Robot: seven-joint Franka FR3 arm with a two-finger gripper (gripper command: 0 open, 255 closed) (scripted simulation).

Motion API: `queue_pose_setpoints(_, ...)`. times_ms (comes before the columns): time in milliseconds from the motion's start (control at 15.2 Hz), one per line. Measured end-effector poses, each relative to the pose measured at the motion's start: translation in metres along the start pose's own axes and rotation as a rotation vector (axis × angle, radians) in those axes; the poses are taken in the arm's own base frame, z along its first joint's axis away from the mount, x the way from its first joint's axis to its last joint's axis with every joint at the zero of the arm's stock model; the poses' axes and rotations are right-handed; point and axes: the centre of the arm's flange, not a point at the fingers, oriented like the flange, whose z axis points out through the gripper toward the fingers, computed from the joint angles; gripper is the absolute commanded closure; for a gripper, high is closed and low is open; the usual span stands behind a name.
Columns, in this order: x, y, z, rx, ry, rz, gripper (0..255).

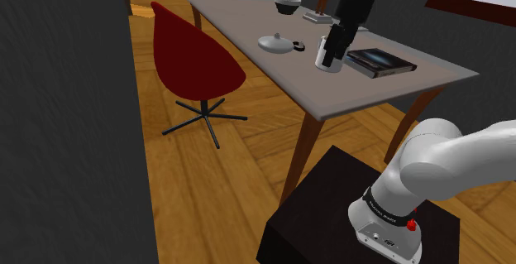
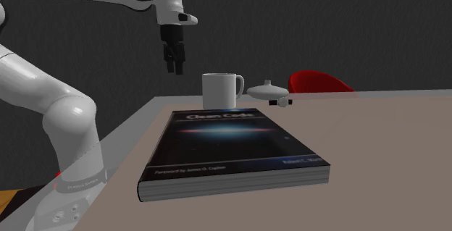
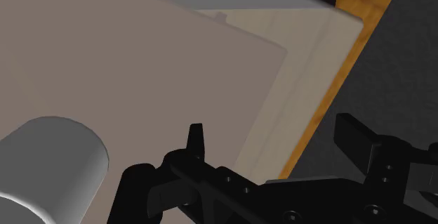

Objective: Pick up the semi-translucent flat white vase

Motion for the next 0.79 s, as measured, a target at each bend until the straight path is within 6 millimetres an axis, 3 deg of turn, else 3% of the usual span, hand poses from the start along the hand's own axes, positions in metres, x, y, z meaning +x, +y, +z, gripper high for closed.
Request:
queue_pose_setpoints(198, 0.012, 0.008, 0.000, 0.001, 0.000, 0.000, 0)
queue_pose_setpoints(792, 0.114, 0.069, -0.007, 0.010, -0.003, -0.003, 0)
